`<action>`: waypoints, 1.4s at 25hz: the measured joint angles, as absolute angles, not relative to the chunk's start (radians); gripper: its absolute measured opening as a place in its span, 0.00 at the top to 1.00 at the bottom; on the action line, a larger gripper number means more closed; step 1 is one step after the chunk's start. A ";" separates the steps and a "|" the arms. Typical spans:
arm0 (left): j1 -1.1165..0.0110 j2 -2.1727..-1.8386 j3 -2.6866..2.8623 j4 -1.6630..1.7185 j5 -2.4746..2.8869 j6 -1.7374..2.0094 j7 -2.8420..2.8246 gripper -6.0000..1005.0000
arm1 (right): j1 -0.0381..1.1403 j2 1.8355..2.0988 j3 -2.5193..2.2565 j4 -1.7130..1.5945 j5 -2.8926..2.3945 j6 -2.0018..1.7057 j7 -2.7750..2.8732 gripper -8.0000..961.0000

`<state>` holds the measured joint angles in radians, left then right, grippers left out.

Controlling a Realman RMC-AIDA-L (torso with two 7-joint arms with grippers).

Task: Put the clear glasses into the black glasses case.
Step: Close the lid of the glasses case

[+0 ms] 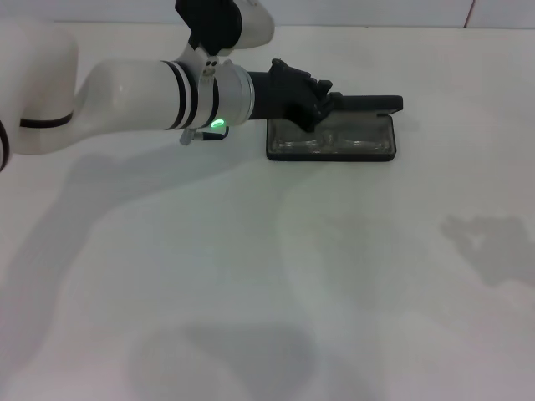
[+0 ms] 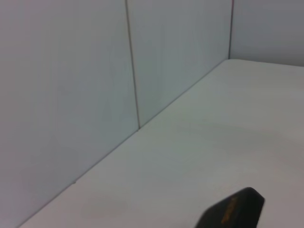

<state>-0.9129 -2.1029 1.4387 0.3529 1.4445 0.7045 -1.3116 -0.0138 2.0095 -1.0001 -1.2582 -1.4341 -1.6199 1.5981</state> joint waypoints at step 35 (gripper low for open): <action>-0.600 -2.082 1.515 0.802 1.450 0.996 -1.394 0.81 | 0.008 2.006 -0.938 -1.227 -1.452 -1.685 1.581 0.85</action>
